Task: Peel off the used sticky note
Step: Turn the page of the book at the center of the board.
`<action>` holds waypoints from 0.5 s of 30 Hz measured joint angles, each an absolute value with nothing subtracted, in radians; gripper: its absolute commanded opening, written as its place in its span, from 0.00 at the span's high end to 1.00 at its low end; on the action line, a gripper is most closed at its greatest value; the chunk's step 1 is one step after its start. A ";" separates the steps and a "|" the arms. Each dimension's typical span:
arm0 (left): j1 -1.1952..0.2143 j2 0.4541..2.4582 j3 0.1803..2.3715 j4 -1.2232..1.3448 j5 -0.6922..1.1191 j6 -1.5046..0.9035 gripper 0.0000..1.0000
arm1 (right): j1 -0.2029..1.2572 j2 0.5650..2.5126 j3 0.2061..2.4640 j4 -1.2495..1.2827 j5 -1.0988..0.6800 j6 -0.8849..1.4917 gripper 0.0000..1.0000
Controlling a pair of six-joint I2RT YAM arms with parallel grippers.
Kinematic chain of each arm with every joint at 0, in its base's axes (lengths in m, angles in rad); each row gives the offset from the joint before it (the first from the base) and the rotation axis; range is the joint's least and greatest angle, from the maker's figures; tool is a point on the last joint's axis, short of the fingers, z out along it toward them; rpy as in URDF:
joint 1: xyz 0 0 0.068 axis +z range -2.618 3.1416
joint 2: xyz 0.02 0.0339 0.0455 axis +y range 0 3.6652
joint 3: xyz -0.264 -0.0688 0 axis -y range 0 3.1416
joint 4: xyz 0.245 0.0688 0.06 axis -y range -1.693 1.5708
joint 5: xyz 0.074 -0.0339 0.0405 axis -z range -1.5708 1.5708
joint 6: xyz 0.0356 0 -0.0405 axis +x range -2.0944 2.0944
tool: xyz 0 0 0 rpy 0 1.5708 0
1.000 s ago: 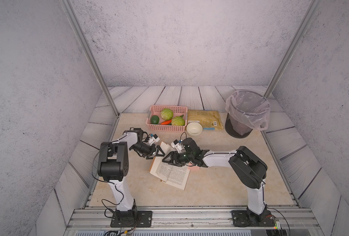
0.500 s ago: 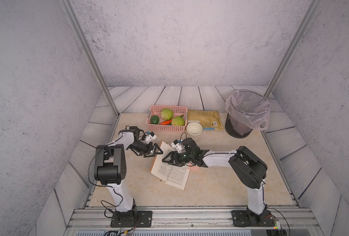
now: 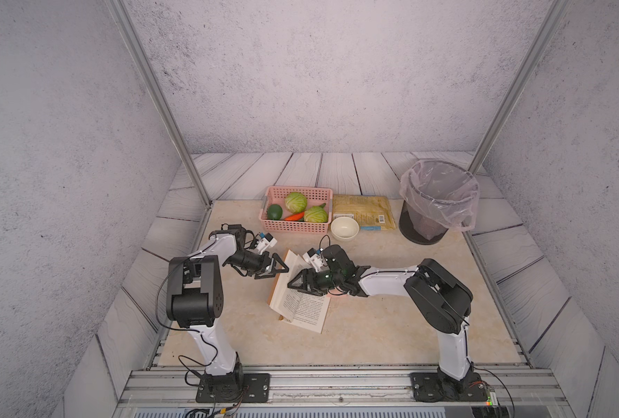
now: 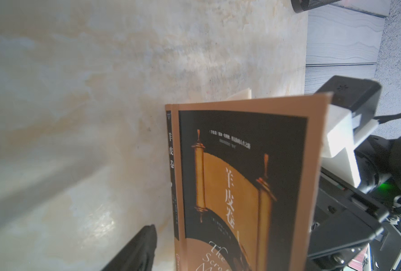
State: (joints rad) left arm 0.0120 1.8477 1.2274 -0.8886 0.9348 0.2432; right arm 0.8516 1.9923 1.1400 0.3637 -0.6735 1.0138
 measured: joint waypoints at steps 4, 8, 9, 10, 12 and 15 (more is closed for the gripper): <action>0.004 1.853 1.226 -0.888 0.929 0.243 0.23 | 0.852 1.993 1.140 0.364 -0.674 1.014 0.32; 0.004 1.853 1.226 -0.888 0.927 0.243 0.23 | 0.853 1.994 1.144 0.363 -0.675 1.014 0.32; 0.004 1.853 1.226 -0.888 0.926 0.243 0.23 | 0.854 1.994 1.150 0.362 -0.675 1.014 0.32; 0.003 1.853 1.226 -0.888 0.926 0.243 0.23 | 0.854 1.994 1.155 0.362 -0.675 1.013 0.32; 0.003 1.853 1.226 -0.888 0.923 0.243 0.23 | 0.857 1.994 1.166 0.363 -0.676 1.013 0.32; 0.002 1.854 1.225 -0.888 0.920 0.243 0.23 | 0.860 1.994 1.175 0.364 -0.680 1.013 0.32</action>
